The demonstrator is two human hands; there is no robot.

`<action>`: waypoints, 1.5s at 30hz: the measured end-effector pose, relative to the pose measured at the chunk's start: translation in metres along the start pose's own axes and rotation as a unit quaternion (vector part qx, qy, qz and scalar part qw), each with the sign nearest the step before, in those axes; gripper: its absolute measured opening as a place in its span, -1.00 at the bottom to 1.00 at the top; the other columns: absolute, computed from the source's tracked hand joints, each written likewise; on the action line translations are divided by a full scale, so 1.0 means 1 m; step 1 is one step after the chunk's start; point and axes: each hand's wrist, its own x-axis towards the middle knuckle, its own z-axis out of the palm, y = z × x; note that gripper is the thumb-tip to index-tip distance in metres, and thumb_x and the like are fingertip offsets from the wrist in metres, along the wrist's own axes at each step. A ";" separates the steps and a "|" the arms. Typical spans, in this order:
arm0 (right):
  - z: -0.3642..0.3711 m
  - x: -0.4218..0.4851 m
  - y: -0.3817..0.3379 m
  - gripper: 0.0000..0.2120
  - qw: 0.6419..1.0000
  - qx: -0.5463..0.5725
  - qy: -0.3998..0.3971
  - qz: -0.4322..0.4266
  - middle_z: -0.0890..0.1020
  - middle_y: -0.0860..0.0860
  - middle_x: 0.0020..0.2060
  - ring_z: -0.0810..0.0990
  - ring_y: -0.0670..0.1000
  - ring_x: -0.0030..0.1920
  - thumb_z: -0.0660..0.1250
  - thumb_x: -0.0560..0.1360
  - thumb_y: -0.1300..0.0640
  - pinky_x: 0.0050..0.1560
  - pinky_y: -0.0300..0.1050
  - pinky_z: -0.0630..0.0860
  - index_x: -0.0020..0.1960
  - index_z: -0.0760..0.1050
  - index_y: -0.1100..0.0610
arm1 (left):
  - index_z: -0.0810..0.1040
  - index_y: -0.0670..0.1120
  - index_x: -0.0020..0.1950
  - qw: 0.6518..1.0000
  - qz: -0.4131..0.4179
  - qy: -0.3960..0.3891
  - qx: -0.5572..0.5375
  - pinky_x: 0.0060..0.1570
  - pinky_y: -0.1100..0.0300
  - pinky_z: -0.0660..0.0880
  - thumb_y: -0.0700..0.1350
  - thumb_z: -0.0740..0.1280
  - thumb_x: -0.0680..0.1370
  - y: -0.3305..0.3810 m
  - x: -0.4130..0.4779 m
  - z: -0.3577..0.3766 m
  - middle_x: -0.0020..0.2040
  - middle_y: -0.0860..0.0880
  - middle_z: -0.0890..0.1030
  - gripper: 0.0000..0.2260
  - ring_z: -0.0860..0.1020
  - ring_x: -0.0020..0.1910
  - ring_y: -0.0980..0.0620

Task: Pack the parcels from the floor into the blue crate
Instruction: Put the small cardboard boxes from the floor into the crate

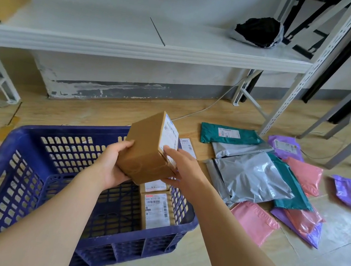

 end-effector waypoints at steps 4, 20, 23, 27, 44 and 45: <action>-0.001 0.005 0.003 -0.36 0.996 -0.051 0.063 -0.042 0.56 0.02 0.16 0.61 -0.01 0.04 0.42 0.40 0.02 -0.01 0.01 0.63 0.41 0.26 0.00 | 0.45 -0.08 0.16 0.996 0.014 0.038 0.076 0.09 -0.03 0.51 -0.03 0.25 0.58 -0.006 0.010 0.003 0.01 -0.12 0.58 -0.80 0.56 0.02 -0.08; 0.013 0.057 0.024 -0.50 0.944 -0.293 0.142 -0.052 0.50 0.08 0.29 0.52 0.10 0.20 0.11 0.50 0.34 0.13 -0.11 0.50 0.39 0.38 0.04 | 0.46 0.01 0.21 0.988 -0.038 0.024 0.147 -0.02 0.07 0.40 -0.02 0.15 0.63 -0.029 0.054 0.016 -0.04 -0.02 0.57 -0.79 0.50 -0.02 0.02; 0.012 0.068 0.030 -0.50 0.942 -0.304 0.135 -0.039 0.50 0.09 0.29 0.52 0.11 0.19 0.11 0.49 0.35 0.06 -0.12 0.50 0.38 0.38 0.04 | 0.38 0.01 0.35 0.985 -0.032 0.024 0.170 -0.02 0.10 0.40 -0.15 0.18 0.61 -0.035 0.067 0.012 0.12 -0.01 0.53 -0.70 0.46 0.08 0.02; 0.019 0.081 0.042 -0.53 0.925 -0.359 0.114 -0.043 0.44 0.11 0.29 0.52 0.10 0.17 0.18 0.47 0.35 -0.09 -0.23 0.41 0.34 0.39 0.05 | 0.35 -0.04 0.38 0.981 -0.022 0.059 0.184 0.04 0.09 0.48 -0.28 0.21 0.58 -0.042 0.082 0.003 0.32 -0.07 0.44 -0.62 0.43 0.20 -0.02; 0.025 0.087 0.057 -0.44 0.900 -0.428 0.066 -0.051 0.22 0.08 0.45 0.28 0.08 0.42 0.19 0.51 0.28 0.34 -0.11 0.31 0.49 0.20 0.10 | 0.39 0.02 0.37 0.969 -0.061 0.034 0.239 0.08 0.07 0.54 -0.29 0.12 0.59 -0.060 0.106 -0.003 0.19 -0.10 0.54 -0.61 0.48 -0.02 -0.04; 0.026 0.087 0.056 -0.46 0.897 -0.432 0.072 -0.052 0.23 0.08 0.45 0.29 0.09 0.41 0.19 0.51 0.27 0.33 -0.09 0.33 0.47 0.22 0.11 | 0.40 0.02 0.36 0.969 -0.062 0.034 0.236 0.09 0.07 0.54 -0.28 0.12 0.60 -0.060 0.105 -0.003 0.19 -0.10 0.54 -0.62 0.49 -0.01 -0.05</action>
